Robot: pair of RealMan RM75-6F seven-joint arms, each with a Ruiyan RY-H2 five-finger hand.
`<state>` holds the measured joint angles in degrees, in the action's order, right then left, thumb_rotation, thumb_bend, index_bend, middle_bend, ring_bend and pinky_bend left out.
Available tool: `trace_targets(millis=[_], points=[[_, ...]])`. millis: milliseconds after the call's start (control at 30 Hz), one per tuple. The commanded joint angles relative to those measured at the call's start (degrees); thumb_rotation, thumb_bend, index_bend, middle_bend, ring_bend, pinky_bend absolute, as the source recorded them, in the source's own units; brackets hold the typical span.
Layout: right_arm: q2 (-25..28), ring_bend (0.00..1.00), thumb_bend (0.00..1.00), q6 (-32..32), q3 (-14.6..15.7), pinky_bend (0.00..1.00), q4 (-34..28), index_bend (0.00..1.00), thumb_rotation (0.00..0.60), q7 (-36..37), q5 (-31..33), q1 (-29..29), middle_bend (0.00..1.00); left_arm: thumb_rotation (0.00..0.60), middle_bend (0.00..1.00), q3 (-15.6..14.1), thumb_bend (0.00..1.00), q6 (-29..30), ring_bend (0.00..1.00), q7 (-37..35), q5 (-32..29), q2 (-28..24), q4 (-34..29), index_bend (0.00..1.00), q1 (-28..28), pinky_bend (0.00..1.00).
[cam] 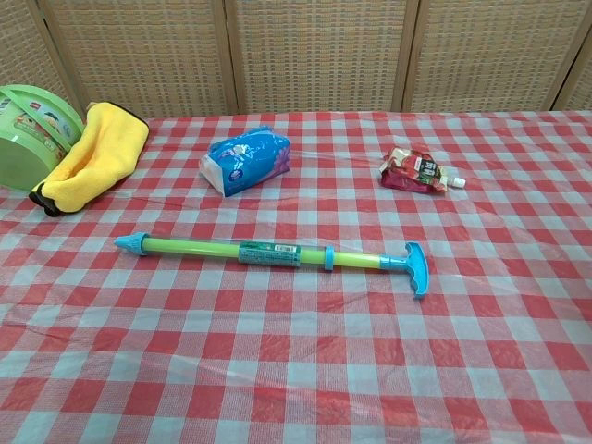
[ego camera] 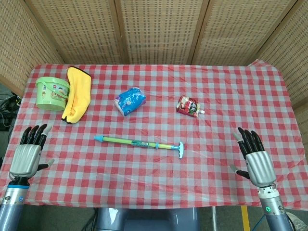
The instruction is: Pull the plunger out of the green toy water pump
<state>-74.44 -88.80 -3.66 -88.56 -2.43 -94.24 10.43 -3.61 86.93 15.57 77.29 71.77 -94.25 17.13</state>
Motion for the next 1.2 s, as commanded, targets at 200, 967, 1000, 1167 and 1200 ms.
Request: trace_targets(millis=[200, 967, 1000, 1167, 1200], points=[[0.2, 0.0, 0.06, 1.2, 0.2, 0.0, -0.2, 0.0, 0.6, 0.5, 0.5, 0.2, 0.0, 0.6, 0.0, 1.1, 0.0, -1.0, 0.0, -0.3, 1.5, -0.1, -0.4, 0.0, -0.9, 0.0], [0.0, 0.0, 0.06, 2.3, 1.4, 0.0, -0.8, 0.0, 0.6, 0.1, -0.4, 0.2, 0.0, 0.6, 0.0, 3.3, 0.0, -2.5, 0.0, -0.1, 3.9, -1.1, -2.0, 0.0, -3.0, 0.0], [0.1, 0.0, 0.06, 2.5, 1.6, 0.0, -1.1, 0.0, 0.6, 0.3, -0.6, 0.3, 0.0, 0.6, 0.0, 3.5, 0.01, -2.4, 0.0, -0.2, 4.0, -1.3, -2.1, 0.0, -3.1, 0.0], [-0.5, 0.0, 0.06, 4.0, 0.9, 0.0, -2.4, 0.0, 0.6, -0.1, -1.0, 1.7, 0.0, 0.6, 0.0, 4.2, 0.01, -2.7, 0.0, -0.3, 3.8, -1.3, -2.1, 0.0, -3.5, 0.0], [-0.7, 0.0, 0.06, 4.2, 0.5, 0.0, -2.6, 0.0, 0.6, -0.5, -0.9, 2.1, 0.0, 0.6, 0.0, 4.3, 0.01, -2.7, 0.0, -0.2, 3.8, -1.3, -2.1, 0.0, -3.5, 0.0]])
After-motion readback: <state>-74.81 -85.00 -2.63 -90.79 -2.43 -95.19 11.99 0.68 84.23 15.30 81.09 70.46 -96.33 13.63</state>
